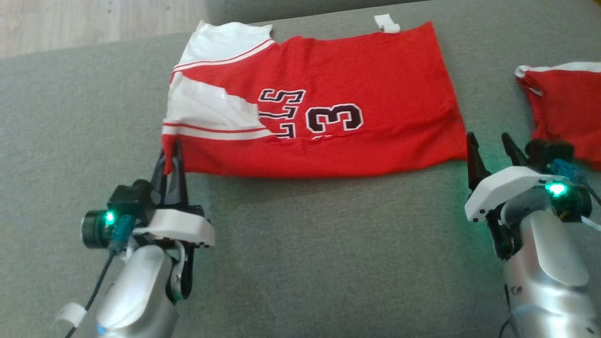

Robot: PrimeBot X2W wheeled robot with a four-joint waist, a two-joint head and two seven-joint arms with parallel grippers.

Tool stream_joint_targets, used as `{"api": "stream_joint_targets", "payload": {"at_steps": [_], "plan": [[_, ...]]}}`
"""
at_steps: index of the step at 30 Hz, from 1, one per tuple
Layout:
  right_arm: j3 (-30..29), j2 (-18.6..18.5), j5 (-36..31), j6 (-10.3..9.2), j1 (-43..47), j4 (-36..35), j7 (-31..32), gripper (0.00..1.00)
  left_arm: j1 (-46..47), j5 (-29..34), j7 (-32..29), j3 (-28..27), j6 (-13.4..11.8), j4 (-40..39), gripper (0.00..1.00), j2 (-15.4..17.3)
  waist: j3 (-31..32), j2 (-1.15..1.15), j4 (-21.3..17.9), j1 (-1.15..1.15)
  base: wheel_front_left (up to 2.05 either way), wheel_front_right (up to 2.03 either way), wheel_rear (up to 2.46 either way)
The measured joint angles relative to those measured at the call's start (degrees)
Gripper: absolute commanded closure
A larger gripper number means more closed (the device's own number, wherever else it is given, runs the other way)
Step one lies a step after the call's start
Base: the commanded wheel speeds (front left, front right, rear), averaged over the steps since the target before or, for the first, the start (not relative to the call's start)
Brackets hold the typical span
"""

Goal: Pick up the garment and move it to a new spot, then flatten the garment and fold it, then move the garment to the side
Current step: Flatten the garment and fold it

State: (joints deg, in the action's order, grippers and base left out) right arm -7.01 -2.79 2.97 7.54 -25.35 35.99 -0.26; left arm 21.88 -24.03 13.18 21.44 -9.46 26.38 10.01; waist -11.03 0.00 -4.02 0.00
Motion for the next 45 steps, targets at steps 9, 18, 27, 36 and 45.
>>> {"api": "stream_joint_targets", "payload": {"at_steps": [9, 18, 27, 36, 45], "plan": [[-2.6, 0.0, -4.2, 0.0, -5.5, 12.7, 3.3, 0.0, 0.0, 1.0, -0.1, 2.3, 0.4, -2.8, 1.0, -0.1, -2.3, 0.0, 2.5, 0.0, 0.0, 0.0, 0.0], [-4.2, -0.1, -7.3, 0.0, -9.8, 18.9, 1.5, 1.0, 0.0, 1.4, -0.6, 2.7, -0.1, -2.8, 1.0, 0.1, -2.2, 0.0, 2.9, 0.0, 0.0, 0.0, 0.0], [-6.5, 0.0, -12.1, 0.0, -7.4, 18.0, -1.3, 1.0, -3.7, 0.7, -3.3, 2.9, -0.6, -0.4, 1.0, 1.3, 2.1, 0.0, 1.8, -0.01, 0.0, 0.0, 0.0], [-6.1, 0.1, -11.1, 0.0, 1.1, 10.8, 2.8, 1.0, -9.9, -0.8, -7.3, 4.7, 0.0, -1.2, 1.0, 2.6, 8.0, 0.0, 0.6, -0.02, 0.0, 0.0, 0.0], [-3.6, 0.2, -6.4, 0.0, 16.5, -9.5, 11.8, 1.0, -17.7, -2.9, -10.2, 6.0, -0.8, -7.2, 1.0, 3.8, 10.6, 0.0, 0.2, -0.01, 0.0, 0.0, 0.0]]}}
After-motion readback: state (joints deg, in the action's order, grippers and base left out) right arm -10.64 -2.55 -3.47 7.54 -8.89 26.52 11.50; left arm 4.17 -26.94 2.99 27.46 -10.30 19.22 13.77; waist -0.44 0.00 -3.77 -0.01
